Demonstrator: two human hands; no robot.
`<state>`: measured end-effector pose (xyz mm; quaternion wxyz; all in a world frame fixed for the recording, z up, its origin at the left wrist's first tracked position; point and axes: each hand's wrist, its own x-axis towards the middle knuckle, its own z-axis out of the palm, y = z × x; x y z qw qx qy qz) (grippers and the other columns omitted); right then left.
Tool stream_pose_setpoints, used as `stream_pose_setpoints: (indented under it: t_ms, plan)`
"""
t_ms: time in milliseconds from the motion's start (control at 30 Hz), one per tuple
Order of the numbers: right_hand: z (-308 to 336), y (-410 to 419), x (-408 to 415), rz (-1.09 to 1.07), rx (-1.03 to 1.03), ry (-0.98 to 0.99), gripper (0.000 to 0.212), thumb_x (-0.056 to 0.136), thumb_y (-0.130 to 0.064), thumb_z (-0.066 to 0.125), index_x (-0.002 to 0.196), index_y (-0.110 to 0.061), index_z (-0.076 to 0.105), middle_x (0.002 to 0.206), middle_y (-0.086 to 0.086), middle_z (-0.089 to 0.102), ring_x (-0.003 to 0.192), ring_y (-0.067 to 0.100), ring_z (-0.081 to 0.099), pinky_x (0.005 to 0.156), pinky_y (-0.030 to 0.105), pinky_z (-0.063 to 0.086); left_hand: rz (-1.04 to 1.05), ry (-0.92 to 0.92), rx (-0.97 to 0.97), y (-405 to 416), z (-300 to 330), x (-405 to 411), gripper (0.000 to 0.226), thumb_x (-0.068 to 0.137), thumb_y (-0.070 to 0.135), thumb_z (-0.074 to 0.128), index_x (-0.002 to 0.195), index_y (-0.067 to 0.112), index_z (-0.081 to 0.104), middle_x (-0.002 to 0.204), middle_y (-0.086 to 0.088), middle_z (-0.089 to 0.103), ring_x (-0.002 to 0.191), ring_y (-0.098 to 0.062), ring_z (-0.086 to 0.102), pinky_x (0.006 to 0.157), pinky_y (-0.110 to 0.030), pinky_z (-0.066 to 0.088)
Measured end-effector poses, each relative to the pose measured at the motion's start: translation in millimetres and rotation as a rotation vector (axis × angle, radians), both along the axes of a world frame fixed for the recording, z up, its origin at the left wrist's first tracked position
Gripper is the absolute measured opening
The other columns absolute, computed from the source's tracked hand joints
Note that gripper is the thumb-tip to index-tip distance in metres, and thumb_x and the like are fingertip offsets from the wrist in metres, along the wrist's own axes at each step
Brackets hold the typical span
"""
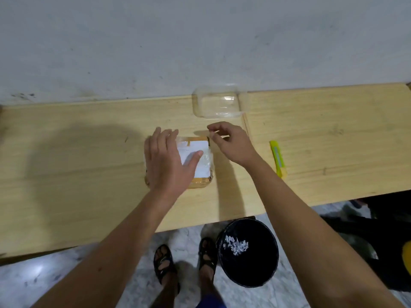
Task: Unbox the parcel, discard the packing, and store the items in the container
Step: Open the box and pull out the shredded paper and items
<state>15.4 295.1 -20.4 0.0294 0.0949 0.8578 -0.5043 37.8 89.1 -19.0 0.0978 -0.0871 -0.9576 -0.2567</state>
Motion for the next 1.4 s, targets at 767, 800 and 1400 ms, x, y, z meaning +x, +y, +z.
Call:
stream_pose_setpoints:
  t_ms: [767, 800, 1400]
  plan:
    - [-14, -88, 16, -0.184, -0.376, -0.175, 0.041, 0.078, -0.014, 0.089, 0.113, -0.014, 0.067, 0.090, 0.000, 0.067, 0.084, 0.024, 0.070, 0.094, 0.048, 0.060, 0.386, -0.226, 0.293, -89, -2, -39, 0.047, 0.084, 0.040, 0.081, 0.123, 0.014, 0.071, 0.124, -0.001, 0.073, 0.111, -0.023, 0.070, 0.102, -0.040, 0.049]
    - [-17, -100, 21, -0.214, -0.444, -0.178, 0.043, 0.078, -0.010, 0.089, 0.113, -0.012, 0.065, 0.086, 0.003, 0.063, 0.082, 0.022, 0.066, 0.096, 0.049, 0.058, 0.386, -0.217, 0.299, -92, -1, -43, 0.038, 0.085, 0.038, 0.080, 0.115, 0.016, 0.074, 0.117, 0.001, 0.076, 0.105, -0.021, 0.072, 0.099, -0.038, 0.051]
    - [-20, -159, 30, -0.198, -0.437, -0.151, 0.044, 0.074, -0.031, 0.091, 0.100, -0.017, 0.059, 0.069, -0.007, 0.066, 0.074, 0.022, 0.069, 0.085, 0.057, 0.059, 0.283, -0.237, 0.513, -138, -16, -68, 0.029, 0.095, 0.023, 0.071, 0.123, 0.018, 0.073, 0.120, 0.009, 0.075, 0.104, -0.004, 0.065, 0.092, -0.013, 0.047]
